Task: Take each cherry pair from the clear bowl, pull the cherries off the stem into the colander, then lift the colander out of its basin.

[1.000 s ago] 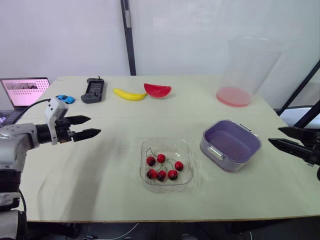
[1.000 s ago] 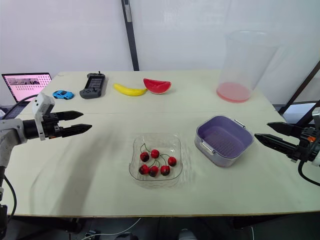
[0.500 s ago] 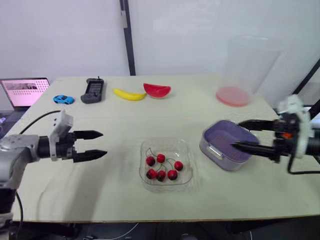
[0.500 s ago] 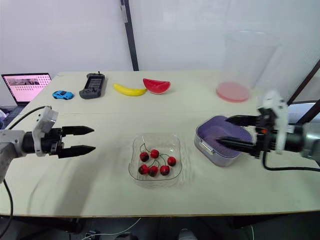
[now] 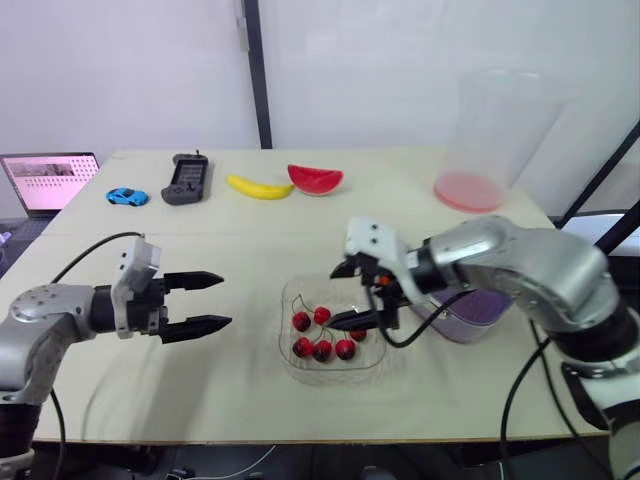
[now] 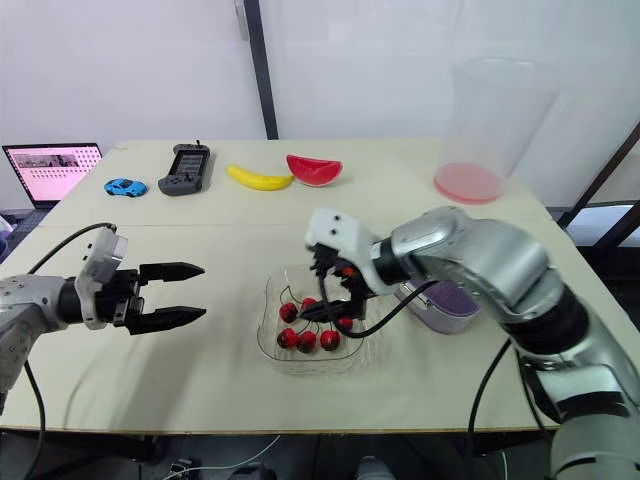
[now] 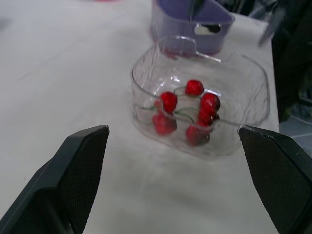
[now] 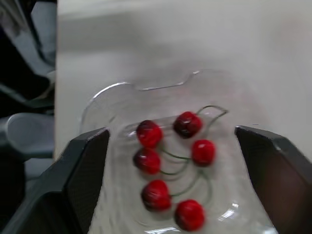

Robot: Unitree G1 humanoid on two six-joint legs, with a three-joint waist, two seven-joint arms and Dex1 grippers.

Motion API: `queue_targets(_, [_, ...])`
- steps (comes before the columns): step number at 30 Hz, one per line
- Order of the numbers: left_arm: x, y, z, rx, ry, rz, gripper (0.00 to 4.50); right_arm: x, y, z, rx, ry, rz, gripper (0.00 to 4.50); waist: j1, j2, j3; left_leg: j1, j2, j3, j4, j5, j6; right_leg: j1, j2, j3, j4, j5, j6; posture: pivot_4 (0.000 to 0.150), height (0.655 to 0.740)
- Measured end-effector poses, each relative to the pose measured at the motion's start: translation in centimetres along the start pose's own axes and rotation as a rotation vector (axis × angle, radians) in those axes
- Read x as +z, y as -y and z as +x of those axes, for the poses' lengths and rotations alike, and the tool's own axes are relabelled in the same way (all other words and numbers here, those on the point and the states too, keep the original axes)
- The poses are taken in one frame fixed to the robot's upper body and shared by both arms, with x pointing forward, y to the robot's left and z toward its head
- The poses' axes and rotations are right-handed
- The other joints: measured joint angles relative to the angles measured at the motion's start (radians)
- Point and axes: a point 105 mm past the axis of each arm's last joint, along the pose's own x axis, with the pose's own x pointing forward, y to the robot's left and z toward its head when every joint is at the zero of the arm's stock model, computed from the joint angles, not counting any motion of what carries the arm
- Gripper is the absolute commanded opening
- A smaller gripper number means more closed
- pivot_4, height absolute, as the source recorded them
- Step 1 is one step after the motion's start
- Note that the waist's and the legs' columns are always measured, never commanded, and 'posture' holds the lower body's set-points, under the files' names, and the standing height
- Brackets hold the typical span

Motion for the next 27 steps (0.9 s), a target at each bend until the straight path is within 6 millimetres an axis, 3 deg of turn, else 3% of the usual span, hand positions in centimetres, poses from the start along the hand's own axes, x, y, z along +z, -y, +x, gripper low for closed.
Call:
queue_targets(1, [0.0,0.0,0.0,0.003,0.0,0.001,4.5,-0.2,0.1,0.4,-0.016,-0.016,-0.003,2.76,0.0,0.0,0.0,-0.002,0.0,0.0,0.002,0.0,0.0,-0.003,0.0,0.0,0.003,0.0,0.0,0.15,0.738])
queue_targets(7, [0.1,-0.1,0.0,0.019,0.0,0.013,4.5,0.1,2.0,0.7,-0.173,-0.018,-0.044,2.76,-0.002,0.0,0.0,-0.001,0.0,0.0,0.004,0.0,0.0,-0.003,0.0,0.0,0.006,0.0,-0.001,0.15,0.738])
queue_targets(15, [0.0,-0.2,0.2,0.032,0.013,0.024,4.5,-1.0,0.4,2.8,-0.058,-0.161,0.159,2.76,-0.004,0.0,0.0,-0.001,0.0,-0.001,0.004,0.0,0.001,-0.003,0.001,-0.001,0.007,-0.001,-0.001,0.15,0.738])
queue_targets(20, [-0.1,-0.1,0.3,0.031,0.011,0.023,4.5,-1.6,1.9,3.6,-0.129,-0.174,0.224,2.76,-0.004,0.0,0.0,-0.001,0.0,-0.001,0.004,0.0,0.0,-0.003,0.0,-0.001,0.007,-0.001,-0.001,0.15,0.738])
queue_targets(27, [-0.1,-0.2,0.3,0.043,0.012,0.023,4.5,-2.6,2.6,5.3,-0.157,-0.206,0.224,2.76,-0.016,0.0,0.0,-0.001,0.0,-0.001,0.004,0.0,0.001,-0.003,0.0,-0.001,0.007,-0.001,-0.001,0.15,0.738])
